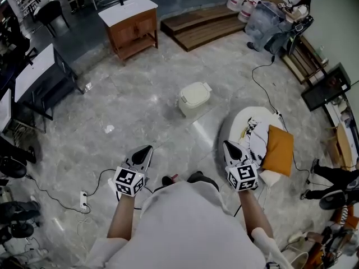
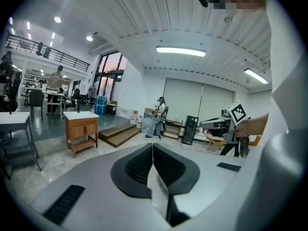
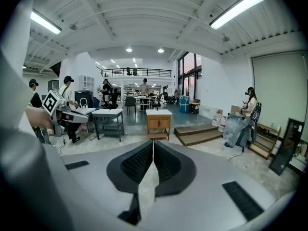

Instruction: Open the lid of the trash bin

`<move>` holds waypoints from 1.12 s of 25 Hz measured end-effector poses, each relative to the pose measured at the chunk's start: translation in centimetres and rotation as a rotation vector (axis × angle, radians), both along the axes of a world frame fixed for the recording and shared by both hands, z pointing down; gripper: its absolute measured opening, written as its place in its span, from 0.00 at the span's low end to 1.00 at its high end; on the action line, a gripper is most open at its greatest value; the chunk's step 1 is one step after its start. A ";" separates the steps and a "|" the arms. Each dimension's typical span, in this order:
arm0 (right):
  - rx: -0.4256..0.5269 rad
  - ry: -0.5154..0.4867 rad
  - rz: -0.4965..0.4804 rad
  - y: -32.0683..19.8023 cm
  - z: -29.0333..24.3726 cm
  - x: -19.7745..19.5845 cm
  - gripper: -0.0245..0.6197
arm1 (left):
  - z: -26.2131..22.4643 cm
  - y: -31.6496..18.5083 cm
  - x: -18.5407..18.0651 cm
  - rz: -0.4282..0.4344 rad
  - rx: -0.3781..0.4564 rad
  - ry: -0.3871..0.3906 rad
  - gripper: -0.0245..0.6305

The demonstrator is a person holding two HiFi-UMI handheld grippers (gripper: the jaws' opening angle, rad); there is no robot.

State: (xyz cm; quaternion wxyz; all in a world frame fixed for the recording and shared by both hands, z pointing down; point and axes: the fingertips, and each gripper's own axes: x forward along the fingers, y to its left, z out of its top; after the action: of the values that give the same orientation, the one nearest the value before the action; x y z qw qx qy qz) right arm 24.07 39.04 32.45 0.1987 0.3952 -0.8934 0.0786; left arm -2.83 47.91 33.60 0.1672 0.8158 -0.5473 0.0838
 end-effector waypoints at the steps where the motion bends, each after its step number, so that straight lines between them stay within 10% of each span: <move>1: -0.001 0.002 0.002 0.2 0.0 -0.2 0.09 | 0.1 0.2 -0.3 0.001 -0.001 0.000 0.07; 28: -0.052 0.022 -0.126 -9.0 2.0 -3.9 0.09 | 0.7 -7.7 -2.2 -0.092 -0.022 0.002 0.07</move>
State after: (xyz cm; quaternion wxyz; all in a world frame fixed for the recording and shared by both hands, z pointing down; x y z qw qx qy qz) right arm 20.12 30.08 34.44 0.2232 0.3336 -0.9120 0.0849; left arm -5.07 40.20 34.29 0.1802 0.7879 -0.5832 0.0813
